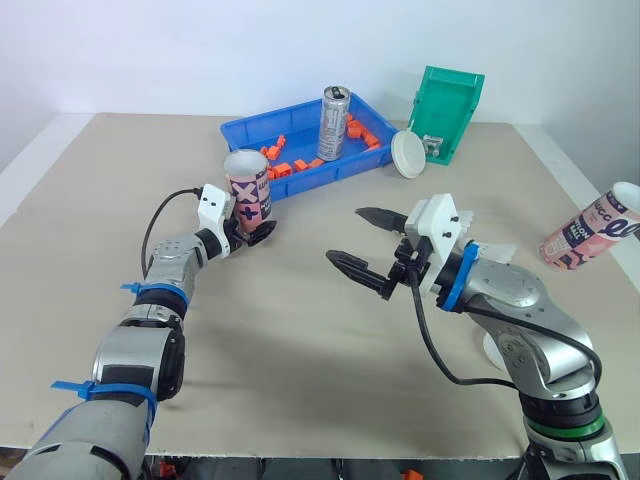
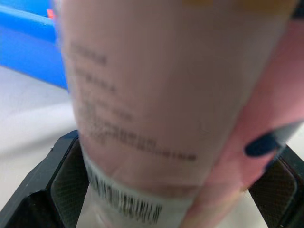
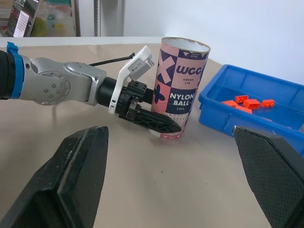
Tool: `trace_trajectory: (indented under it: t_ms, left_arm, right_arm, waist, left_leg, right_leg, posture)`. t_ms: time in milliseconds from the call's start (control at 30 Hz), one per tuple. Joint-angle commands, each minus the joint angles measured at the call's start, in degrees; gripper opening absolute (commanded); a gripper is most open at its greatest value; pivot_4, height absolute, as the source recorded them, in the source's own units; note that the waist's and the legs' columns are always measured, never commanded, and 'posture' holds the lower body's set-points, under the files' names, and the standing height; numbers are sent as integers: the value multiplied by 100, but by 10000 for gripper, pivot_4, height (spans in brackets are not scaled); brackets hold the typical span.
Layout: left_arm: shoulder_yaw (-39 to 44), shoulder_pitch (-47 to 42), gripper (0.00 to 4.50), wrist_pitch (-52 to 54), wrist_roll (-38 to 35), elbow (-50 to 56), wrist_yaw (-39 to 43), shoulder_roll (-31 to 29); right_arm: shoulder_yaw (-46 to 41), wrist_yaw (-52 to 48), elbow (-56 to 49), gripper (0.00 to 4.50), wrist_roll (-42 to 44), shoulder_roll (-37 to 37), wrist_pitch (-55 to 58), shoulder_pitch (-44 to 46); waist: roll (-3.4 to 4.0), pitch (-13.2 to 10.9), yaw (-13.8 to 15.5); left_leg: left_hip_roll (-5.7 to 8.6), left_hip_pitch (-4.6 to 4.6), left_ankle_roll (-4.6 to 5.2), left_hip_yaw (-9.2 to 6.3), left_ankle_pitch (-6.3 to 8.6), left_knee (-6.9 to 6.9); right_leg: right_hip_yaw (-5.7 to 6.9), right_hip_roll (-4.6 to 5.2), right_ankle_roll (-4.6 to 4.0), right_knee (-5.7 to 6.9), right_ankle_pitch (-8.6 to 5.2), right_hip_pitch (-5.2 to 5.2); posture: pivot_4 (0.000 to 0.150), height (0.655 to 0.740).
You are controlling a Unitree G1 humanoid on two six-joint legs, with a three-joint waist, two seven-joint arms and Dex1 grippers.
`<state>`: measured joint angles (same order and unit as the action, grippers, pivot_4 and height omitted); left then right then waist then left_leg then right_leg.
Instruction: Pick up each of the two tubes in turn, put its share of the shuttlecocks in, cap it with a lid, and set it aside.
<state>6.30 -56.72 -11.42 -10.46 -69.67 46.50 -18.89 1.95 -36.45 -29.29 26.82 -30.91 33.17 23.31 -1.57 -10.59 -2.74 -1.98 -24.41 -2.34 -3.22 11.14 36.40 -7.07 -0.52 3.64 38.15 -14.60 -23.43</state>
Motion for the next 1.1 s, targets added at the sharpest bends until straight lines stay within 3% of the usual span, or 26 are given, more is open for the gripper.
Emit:
trace_trajectory:
  t_ms: [33, 67, 233, 433, 600, 867, 1100]
  left_arm:
    - [62, -133, 45000, -195, 116, -60, -98, 29]
    - [79, -118, 45000, -197, 113, -67, -48, 50]
    - [115, -84, 29965, -177, 167, -91, -46, 66]
    - [120, -14, 29965, -224, 196, 17, 130, 44]
    - [-209, 90, 29965, -54, 364, 548, 951, -210]
    - [-973, 565, 29965, 1434, 308, 2793, 2980, -1170]
    - [-1618, 918, 29965, 1579, 574, 3999, 3918, -1994]
  right_arm:
    - [-200, 54, -290, 44777, 94, -45, -9, 68]
    - [-209, 62, -301, 44777, 100, -49, -3, 63]
    - [-256, 77, -323, 45000, 132, -71, 28, 57]
    - [-304, 93, -216, 45000, 71, -133, 0, 43]
    - [-566, 708, 17, 45000, -373, -138, 164, -375]
    - [-715, 1766, 342, 45000, -987, 310, 320, -1103]
    - [-729, 1911, 918, 45000, -1266, 568, 0, -1180]
  waist:
    - [0, 0, 2]
    - [0, 0, 2]
    - [0, 0, 2]
    - [0, 0, 2]
    - [0, 0, 2]
    - [2, 1, -7]
    - [2, 1, -9]
  left_leg:
    - [0, 0, 0, 0, 0, 0]
    - [0, 0, 0, 0, 0, 0]
    - [1, -1, 0, -1, 0, 0]
    - [1, -1, 0, -2, 0, 1]
    - [1, -1, 0, -4, 0, 1]
    - [-3, -1, 0, -3, -1, -2]
    - [-9, 7, 1, 0, -2, -1]
  right_leg:
    - [0, 0, 0, 0, 0, 0]
    - [0, 0, 0, 0, 0, 0]
    - [1, 1, -1, 1, 1, 1]
    - [2, 1, -1, 1, 1, 1]
    - [3, 1, -8, 1, 5, 2]
    - [4, -1, -34, 11, 8, -5]
    - [4, -3, -30, 15, 1, -2]
  posture:
    - [1500, 7400]
    - [1500, 7400]
    - [1500, 7400]
    - [1500, 7400]
    - [1500, 7400]
    - [1500, 7400]
    - [1500, 7400]
